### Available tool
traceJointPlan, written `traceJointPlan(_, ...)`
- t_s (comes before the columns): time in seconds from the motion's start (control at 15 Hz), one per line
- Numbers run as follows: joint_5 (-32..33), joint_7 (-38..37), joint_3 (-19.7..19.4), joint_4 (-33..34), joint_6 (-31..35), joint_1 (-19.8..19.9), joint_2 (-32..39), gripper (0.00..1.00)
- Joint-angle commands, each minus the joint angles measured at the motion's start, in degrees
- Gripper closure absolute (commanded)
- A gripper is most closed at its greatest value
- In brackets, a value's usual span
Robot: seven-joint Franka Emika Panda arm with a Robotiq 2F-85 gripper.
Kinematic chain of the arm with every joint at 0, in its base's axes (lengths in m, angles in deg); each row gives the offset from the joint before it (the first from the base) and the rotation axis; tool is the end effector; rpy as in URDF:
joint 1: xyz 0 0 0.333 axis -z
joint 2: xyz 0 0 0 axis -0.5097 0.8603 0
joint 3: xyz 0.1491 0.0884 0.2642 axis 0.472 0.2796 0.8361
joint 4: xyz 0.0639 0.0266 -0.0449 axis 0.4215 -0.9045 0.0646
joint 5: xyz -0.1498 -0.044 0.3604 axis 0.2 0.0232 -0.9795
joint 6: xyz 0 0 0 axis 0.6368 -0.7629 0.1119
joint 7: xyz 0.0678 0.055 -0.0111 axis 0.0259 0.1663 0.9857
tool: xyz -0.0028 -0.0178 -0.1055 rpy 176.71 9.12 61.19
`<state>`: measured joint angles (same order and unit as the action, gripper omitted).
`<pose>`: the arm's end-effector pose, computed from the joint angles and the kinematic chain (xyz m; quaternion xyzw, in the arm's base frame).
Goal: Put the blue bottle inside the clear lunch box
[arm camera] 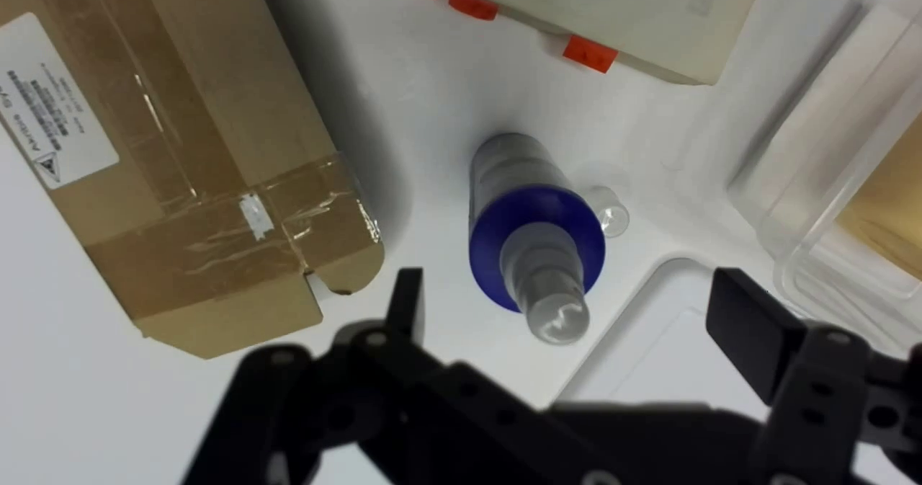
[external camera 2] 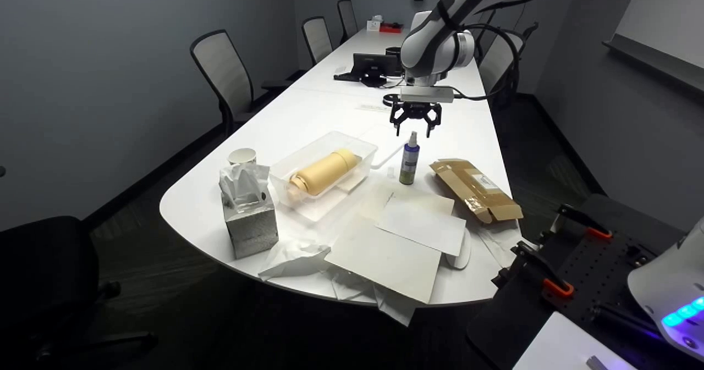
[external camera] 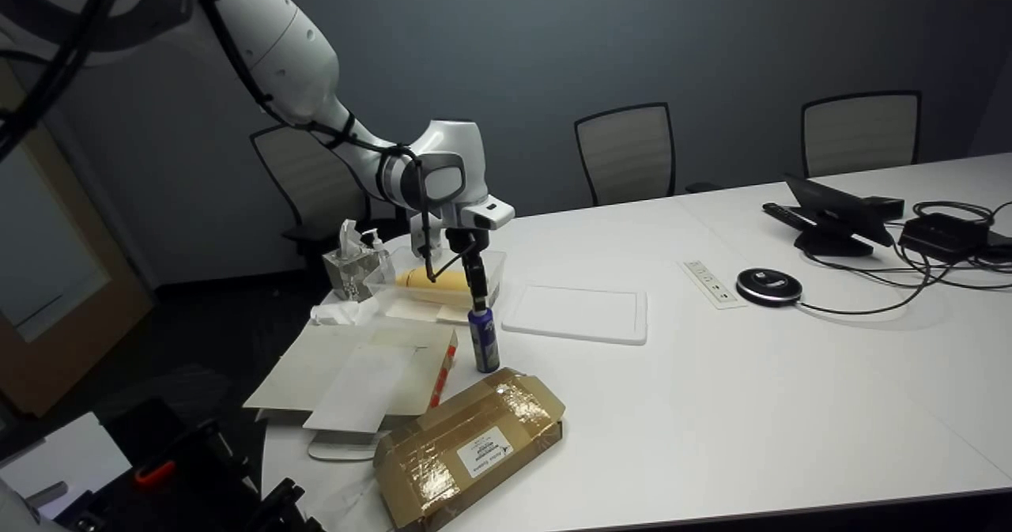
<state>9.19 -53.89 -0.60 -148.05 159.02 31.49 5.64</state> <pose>0.6417 -0.0878 0.1657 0.9300 -0.3675 -0.0012 0.0095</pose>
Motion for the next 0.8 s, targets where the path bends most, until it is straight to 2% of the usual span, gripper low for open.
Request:
traceJointPlan(0.0,-1.4,0.0,-0.6,-0.2,0.6,-0.8,0.0,0.00)
traceJointPlan(0.47,-1.7,0.5,-0.3,0.1,0.3,-0.5,0.7,0.00)
traceJointPlan(0.53,-1.8,0.6,-0.2,0.1,0.3,-0.4,0.8,0.10)
traceJointPlan(0.6,-1.8,0.6,-0.2,0.1,0.2,-0.5,0.9,0.26)
traceJointPlan(0.73,-1.5,0.2,-0.5,0.0,0.6,-0.8,1.3,0.42)
